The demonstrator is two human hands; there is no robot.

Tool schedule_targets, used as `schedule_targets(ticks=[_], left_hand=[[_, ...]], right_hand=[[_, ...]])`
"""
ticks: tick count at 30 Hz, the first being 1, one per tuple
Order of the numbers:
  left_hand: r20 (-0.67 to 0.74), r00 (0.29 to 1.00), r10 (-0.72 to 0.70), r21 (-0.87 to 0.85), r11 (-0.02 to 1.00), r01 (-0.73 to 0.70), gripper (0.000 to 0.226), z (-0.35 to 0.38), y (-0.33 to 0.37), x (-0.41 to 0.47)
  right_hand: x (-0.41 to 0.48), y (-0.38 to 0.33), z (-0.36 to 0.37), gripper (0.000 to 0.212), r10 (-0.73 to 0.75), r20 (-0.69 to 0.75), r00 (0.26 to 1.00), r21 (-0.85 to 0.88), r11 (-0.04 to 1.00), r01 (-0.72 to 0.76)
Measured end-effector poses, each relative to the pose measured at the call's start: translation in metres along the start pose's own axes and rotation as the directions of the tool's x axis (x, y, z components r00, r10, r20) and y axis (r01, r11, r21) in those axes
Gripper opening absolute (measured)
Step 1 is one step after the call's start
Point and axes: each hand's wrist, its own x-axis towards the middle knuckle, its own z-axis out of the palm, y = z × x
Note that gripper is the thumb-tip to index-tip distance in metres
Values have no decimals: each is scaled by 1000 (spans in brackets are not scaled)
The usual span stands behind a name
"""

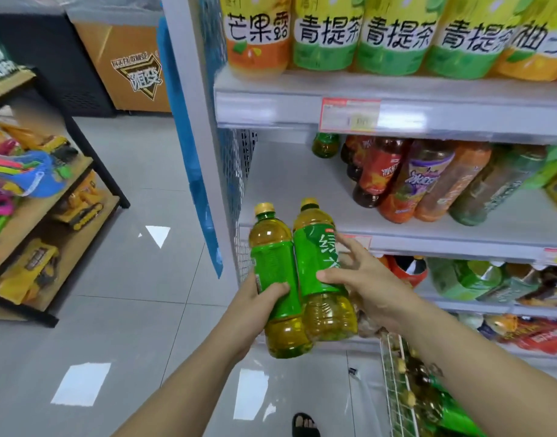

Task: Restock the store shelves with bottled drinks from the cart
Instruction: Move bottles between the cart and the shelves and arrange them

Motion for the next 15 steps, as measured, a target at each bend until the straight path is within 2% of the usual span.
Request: schedule_targets(ticks=[2,4,5,6,8,9,12,15], left_hand=[[-69,997,39,4,999,-38,43,5,18,30],[-153,988,35,-5,999,-36,83,8,37,62],[-167,986,10,-31,999,-16,90,8,47,77],[-163,987,12,-58,998,-22,82,10,56,91],[-167,984,63,-60,995,-74,50,16,74,113],[-191,976,100,-45,993,-111,43,20,81,122],[-266,941,212,44,977,-207,42,27,92,138],[-311,921,235,57,972,-229,35,23,96,148]], right_hand=[[28,-11,-10,79,-92,-52,994,-168,982,83],[58,-21,-14,85,-214,-67,975,-367,913,175],[71,-23,-14,86,-270,-68,960,-418,882,219],[83,-25,-12,87,-323,-79,943,-431,864,260],[104,-28,-7,84,-432,-126,893,-467,820,330],[112,-29,-4,82,-485,-151,861,-492,792,360],[127,-34,-1,74,-587,-201,784,-546,732,408],[136,-33,-2,68,-645,-188,741,-582,681,445]])
